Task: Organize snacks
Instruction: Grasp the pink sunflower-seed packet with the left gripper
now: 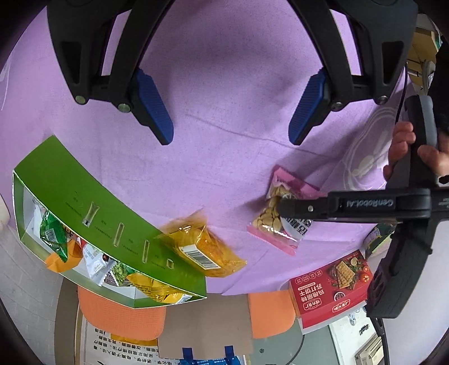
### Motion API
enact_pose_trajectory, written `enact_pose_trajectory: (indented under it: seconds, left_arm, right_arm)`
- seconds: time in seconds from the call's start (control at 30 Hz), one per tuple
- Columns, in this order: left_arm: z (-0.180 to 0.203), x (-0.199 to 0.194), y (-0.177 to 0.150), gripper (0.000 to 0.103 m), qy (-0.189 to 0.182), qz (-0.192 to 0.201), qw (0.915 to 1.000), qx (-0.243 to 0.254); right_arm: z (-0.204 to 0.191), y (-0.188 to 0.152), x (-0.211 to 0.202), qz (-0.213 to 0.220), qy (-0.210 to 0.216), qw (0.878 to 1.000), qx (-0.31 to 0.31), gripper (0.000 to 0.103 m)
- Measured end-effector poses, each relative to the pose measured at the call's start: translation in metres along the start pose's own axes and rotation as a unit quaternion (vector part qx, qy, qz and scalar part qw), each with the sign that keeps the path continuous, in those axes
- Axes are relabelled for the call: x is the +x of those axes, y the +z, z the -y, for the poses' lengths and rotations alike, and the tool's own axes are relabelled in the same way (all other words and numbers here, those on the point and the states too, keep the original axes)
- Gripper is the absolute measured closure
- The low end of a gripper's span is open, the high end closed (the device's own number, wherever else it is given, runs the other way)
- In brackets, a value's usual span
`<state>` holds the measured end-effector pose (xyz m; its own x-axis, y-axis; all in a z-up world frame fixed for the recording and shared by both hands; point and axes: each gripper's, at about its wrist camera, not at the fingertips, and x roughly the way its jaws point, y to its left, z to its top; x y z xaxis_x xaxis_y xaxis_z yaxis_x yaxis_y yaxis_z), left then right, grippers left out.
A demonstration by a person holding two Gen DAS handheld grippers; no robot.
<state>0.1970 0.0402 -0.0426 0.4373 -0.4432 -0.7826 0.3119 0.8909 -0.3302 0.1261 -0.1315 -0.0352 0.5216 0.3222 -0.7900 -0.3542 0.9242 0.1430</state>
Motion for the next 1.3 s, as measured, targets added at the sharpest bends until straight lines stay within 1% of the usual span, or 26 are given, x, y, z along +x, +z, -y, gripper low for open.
enact_pose_trajectory:
  seconds: [0.07,0.1,0.17,0.23,0.27,0.3,0.43,0.47,0.57,0.63,0.7,0.73,0.77,0.83,1.0,1.03,1.07,1.1,1.13,1.17,1.3]
  left_arm:
    - [0.016,-0.005,-0.013,0.061,-0.013,-0.001,0.9998,0.015]
    - [0.022,-0.009,-0.019,0.06,-0.007,0.005,0.9997,0.023]
    - [0.029,-0.021,-0.027,0.056,0.012,0.024,0.9991,0.033]
    - [0.03,-0.036,-0.035,0.047,0.017,0.044,0.9985,0.03]
    - [0.029,-0.042,-0.038,0.045,0.017,0.052,0.9982,0.026]
    - [0.029,-0.046,-0.037,0.045,0.013,0.056,0.9981,0.022]
    - [0.029,-0.054,-0.045,0.045,0.009,0.056,0.9982,0.02]
    - [0.028,-0.055,-0.047,0.045,0.006,0.053,0.9984,0.017]
    - [0.024,-0.051,-0.044,0.045,-0.004,0.045,0.999,0.004]
    - [0.024,-0.049,-0.039,0.045,-0.004,0.045,0.999,0.002]
    - [0.025,-0.045,-0.035,0.045,-0.005,0.042,0.9991,0.004]
    - [0.026,-0.043,-0.033,0.045,-0.006,0.04,0.9992,0.005]
    - [0.026,-0.041,-0.031,0.045,-0.009,0.036,0.9993,0.008]
    - [0.025,-0.038,-0.03,0.045,-0.014,0.032,0.9994,0.005]
    - [0.017,-0.027,-0.026,0.045,-0.023,0.021,0.9995,-0.006]
    - [0.016,-0.024,-0.025,0.045,-0.022,0.016,0.9996,-0.007]
    - [0.016,-0.021,-0.025,0.045,-0.021,0.012,0.9997,-0.008]
    - [0.015,-0.018,-0.026,0.047,-0.022,0.007,0.9997,-0.009]
    - [0.015,-0.016,-0.026,0.051,-0.025,0.002,0.9996,-0.011]
    - [0.014,-0.013,-0.027,0.053,-0.027,-0.005,0.9995,-0.014]
    - [0.018,-0.013,-0.03,0.058,-0.027,-0.004,0.9995,-0.015]
  right_arm:
    - [0.002,-0.006,-0.006,0.004,-0.001,1.0,0.002,0.019]
    - [0.004,-0.009,-0.01,0.009,-0.002,1.0,0.004,0.019]
    - [0.009,-0.016,-0.019,0.017,-0.002,1.0,0.01,0.019]
    - [0.015,-0.018,-0.025,0.021,0.0,1.0,0.018,0.021]
    - [0.016,-0.018,-0.028,0.023,0.001,1.0,0.02,0.023]
    - [0.018,-0.017,-0.03,0.027,0.002,0.999,0.022,0.024]
    - [0.012,-0.014,-0.036,0.041,0.02,0.999,0.025,0.029]
    - [0.009,-0.015,-0.036,0.04,0.026,0.999,0.024,0.032]
    - [0.0,-0.016,-0.028,0.028,0.047,0.998,0.022,0.041]
    - [-0.004,-0.015,-0.018,0.02,0.064,0.997,0.034,0.042]
    - [-0.008,-0.013,-0.009,0.009,0.082,0.996,0.042,0.045]
    - [-0.01,-0.012,-0.004,0.004,0.087,0.995,0.044,0.049]
    - [-0.013,-0.011,0.0,0.002,0.09,0.995,0.044,0.052]
    - [-0.016,-0.008,0.006,0.002,0.092,0.995,0.041,0.056]
    - [-0.016,-0.002,0.017,0.001,0.096,0.994,0.051,0.058]
    - [-0.016,-0.002,0.018,0.0,0.096,0.994,0.052,0.059]
    - [-0.016,-0.001,0.018,-0.001,0.098,0.994,0.052,0.063]
    - [-0.016,0.0,0.02,-0.003,0.101,0.994,0.052,0.066]
    - [-0.016,0.0,0.021,-0.003,0.102,0.994,0.051,0.07]
    - [-0.017,0.0,0.021,-0.002,0.1,0.994,0.049,0.074]
    - [-0.018,-0.003,0.021,-0.001,0.099,0.994,0.046,0.079]
